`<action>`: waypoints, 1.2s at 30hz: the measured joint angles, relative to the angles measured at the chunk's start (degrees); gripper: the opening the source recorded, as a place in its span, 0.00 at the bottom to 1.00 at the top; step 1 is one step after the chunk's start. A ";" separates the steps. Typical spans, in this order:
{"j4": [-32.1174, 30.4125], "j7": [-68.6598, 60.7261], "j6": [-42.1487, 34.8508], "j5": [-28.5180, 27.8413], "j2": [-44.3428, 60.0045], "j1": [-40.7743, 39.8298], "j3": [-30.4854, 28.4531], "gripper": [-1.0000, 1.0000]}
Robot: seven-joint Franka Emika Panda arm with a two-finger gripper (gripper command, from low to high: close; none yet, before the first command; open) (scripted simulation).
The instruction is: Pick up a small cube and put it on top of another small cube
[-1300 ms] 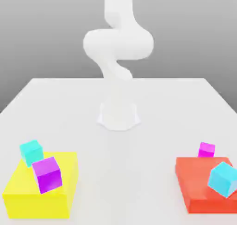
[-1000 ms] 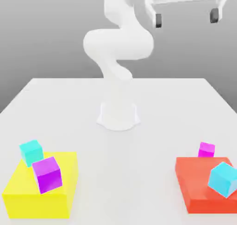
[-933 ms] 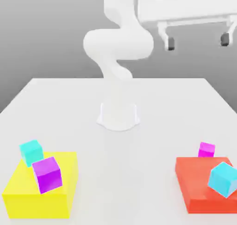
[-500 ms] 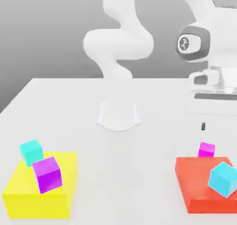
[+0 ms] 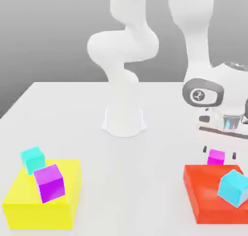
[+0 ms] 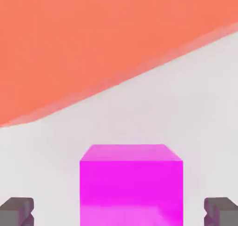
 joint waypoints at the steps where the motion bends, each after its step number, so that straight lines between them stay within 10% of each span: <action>1: 0.30 1.12 0.63 -1.44 0.89 1.48 -1.79 0.00; 9: 0.00 -0.05 0.18 0.06 0.03 0.27 -0.26 0.00; 21: -0.48 -25.64 -11.89 28.02 -13.93 -14.31 17.53 0.00; 31: 17.48 -50.08 -30.47 33.01 -14.93 -24.56 14.95 0.00; 36: 18.29 -47.03 -24.86 25.79 -7.18 -23.25 12.39 0.00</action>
